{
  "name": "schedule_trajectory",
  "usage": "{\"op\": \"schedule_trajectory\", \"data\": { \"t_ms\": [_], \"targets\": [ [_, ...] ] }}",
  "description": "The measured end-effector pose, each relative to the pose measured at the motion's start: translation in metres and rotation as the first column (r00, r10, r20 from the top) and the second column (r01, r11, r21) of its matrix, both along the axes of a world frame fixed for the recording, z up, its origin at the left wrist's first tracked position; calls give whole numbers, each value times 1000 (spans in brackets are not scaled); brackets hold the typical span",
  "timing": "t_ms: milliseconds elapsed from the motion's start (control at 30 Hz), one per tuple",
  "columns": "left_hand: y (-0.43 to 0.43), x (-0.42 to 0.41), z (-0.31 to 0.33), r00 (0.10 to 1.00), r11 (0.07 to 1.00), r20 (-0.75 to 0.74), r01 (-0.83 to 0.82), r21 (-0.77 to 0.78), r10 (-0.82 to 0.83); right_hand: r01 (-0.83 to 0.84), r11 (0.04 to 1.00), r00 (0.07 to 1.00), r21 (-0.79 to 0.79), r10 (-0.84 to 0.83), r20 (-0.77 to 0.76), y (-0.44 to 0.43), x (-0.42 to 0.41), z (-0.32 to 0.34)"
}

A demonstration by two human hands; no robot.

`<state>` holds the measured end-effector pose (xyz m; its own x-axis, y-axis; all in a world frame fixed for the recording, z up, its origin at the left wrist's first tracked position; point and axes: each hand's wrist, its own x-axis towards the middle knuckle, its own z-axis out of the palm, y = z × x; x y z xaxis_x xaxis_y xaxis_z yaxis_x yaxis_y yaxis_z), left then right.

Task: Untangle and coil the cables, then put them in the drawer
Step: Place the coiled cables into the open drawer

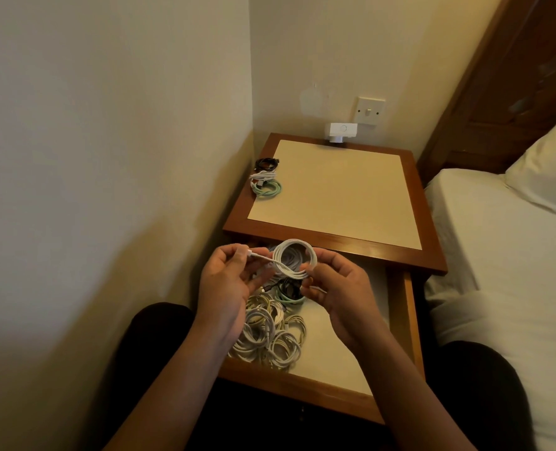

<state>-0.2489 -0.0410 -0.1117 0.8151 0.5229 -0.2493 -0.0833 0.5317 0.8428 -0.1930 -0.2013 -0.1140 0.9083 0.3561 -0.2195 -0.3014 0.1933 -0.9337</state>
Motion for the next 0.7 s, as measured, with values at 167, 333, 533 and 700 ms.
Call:
{"op": "schedule_trajectory", "data": {
  "t_ms": [167, 333, 533, 700],
  "targets": [
    [6, 8, -3, 993, 990, -70, -99, -96, 93, -53, 998, 995, -17, 54, 78, 2, -8, 0],
    [3, 10, -10, 982, 892, -181, 38, 451, 50, -111, 993, 986, -28, 114, 120, 3, -11, 0],
    [1, 5, 2, 951, 823, -286, 253, 509, -115, -3, 965, 939, -263, 93, 331, 5, -7, -2],
    [8, 0, 3, 921, 711, -312, 381, 591, -234, -2, 946, 929, -324, 121, 350, 8, -6, -2]
  ]
}}
